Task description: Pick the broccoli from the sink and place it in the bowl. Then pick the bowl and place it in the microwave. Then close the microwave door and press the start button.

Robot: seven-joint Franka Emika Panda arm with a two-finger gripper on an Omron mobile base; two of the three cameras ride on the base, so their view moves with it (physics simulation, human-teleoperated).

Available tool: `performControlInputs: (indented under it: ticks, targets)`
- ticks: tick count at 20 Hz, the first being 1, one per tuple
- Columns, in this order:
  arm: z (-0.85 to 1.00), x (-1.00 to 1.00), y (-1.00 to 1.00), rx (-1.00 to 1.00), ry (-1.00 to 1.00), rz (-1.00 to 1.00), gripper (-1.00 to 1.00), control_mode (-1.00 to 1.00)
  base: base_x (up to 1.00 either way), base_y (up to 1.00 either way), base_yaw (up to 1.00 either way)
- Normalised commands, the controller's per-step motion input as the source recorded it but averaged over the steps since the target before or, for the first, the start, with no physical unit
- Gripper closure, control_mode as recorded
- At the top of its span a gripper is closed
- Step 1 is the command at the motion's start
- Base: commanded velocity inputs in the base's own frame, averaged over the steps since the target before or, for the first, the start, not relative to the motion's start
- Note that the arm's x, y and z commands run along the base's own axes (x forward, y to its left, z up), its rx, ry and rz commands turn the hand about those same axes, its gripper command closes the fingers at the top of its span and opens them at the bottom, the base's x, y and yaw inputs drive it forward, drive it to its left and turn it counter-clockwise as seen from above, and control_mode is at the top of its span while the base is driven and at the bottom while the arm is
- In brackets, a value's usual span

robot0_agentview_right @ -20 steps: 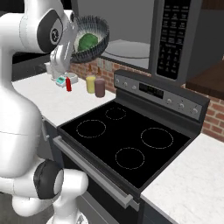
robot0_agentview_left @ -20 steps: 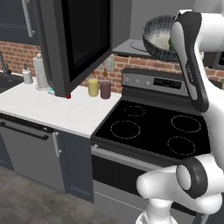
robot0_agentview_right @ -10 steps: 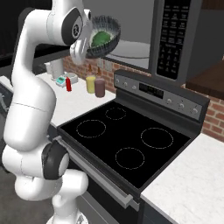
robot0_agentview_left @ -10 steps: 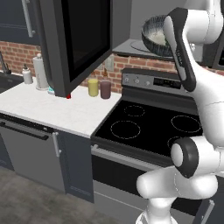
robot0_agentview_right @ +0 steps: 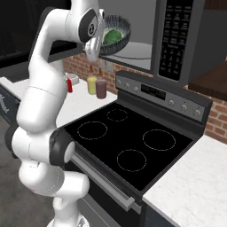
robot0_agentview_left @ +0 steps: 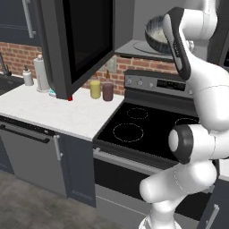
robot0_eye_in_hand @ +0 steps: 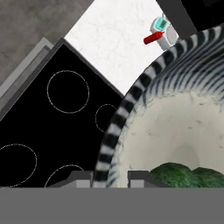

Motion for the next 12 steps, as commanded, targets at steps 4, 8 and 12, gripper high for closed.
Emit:
performControlInputs:
  ticks: [4, 8, 12]
  targets:
    - [0.00, 0.49, -0.19, 0.00, 0.00, 0.00, 1.00, -1.00, 0.00, 0.00, 0.00]
    - [0.00, 0.40, -0.10, 0.00, 0.00, 0.00, 1.00, -1.00, 0.00, 0.00, 0.00]
    - [-0.04, 0.52, -0.21, 0.00, 0.00, 0.00, 1.00, -1.00, 0.00, 0.00, 0.00]
